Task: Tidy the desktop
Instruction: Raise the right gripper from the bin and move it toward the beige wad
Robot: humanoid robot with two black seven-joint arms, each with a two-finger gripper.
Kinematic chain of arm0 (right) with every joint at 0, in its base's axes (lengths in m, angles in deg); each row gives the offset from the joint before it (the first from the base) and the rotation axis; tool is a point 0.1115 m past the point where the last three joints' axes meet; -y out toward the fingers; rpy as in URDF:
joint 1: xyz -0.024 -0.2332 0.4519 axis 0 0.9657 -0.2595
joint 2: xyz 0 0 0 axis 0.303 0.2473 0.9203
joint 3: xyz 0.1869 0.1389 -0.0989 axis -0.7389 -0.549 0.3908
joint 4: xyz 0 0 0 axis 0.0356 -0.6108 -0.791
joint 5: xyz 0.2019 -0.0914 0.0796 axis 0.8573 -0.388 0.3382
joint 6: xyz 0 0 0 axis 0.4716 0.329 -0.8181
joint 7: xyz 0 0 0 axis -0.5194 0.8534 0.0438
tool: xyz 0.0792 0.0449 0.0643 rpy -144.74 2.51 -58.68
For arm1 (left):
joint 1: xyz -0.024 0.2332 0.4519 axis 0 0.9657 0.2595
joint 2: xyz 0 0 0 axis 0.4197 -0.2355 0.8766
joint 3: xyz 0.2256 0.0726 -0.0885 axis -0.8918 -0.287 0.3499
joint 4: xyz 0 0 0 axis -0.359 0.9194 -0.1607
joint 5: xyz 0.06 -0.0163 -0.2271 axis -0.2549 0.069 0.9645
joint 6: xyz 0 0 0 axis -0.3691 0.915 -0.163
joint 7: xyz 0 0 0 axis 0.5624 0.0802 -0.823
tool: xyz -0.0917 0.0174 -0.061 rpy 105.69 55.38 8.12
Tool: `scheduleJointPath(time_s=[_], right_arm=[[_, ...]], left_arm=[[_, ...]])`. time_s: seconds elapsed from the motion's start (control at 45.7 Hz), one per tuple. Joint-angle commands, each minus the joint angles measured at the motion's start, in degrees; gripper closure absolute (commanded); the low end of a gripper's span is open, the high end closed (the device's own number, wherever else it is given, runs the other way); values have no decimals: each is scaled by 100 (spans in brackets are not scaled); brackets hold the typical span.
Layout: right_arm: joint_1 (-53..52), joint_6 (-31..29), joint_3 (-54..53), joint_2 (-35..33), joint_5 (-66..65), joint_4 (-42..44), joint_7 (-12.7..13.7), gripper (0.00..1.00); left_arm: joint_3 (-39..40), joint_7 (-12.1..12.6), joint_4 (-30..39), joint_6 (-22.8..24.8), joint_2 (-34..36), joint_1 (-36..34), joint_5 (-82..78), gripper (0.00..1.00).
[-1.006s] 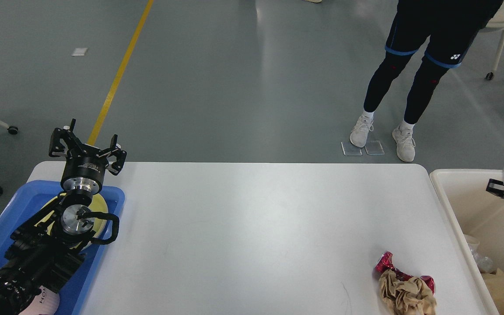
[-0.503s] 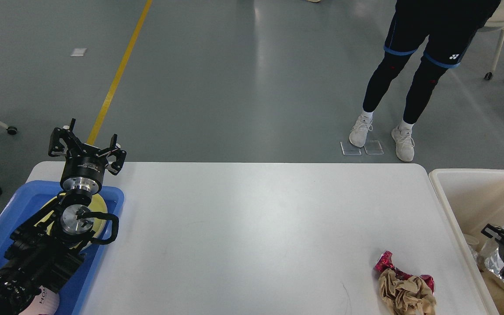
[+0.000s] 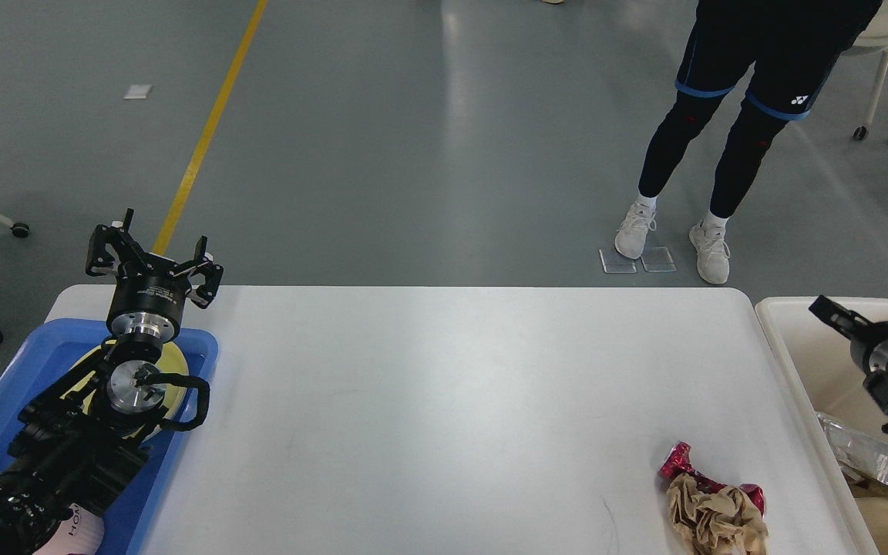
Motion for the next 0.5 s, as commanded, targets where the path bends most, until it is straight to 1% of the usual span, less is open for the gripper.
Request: scheduleJointPath(time_s=[0.0, 0.087, 0.175, 0.262, 0.372, 0.416, 0.481], right_arm=[[-1223, -1068, 301, -244, -154, -341, -63, 0], [-2392, -1789, 363, -419, -162, -1192, -90, 0], [-3605, -2150, 442, -587, -346, -2518, -81, 0], [-4677, -2168, 609, -657, -881, -4082, -90, 0], [-5706, -2151, 662, -754, -1611, -6122, -81, 0], [-6049, -2142, 679, -754, -1744, -6816, -81, 0], [-6498, -2151, 732, -745, -1762, -7591, -81, 0]], left_arm=[[0, 0, -4, 0, -9, 0, 0, 0], [0, 0, 4, 9, -9, 0, 0, 0], [0, 0, 4, 0, -9, 0, -9, 0], [0, 0, 4, 0, 0, 0, 0, 0], [0, 0, 4, 0, -9, 0, 0, 0], [9, 0, 4, 0, -9, 0, 0, 0], [9, 0, 4, 0, 0, 0, -9, 0]])
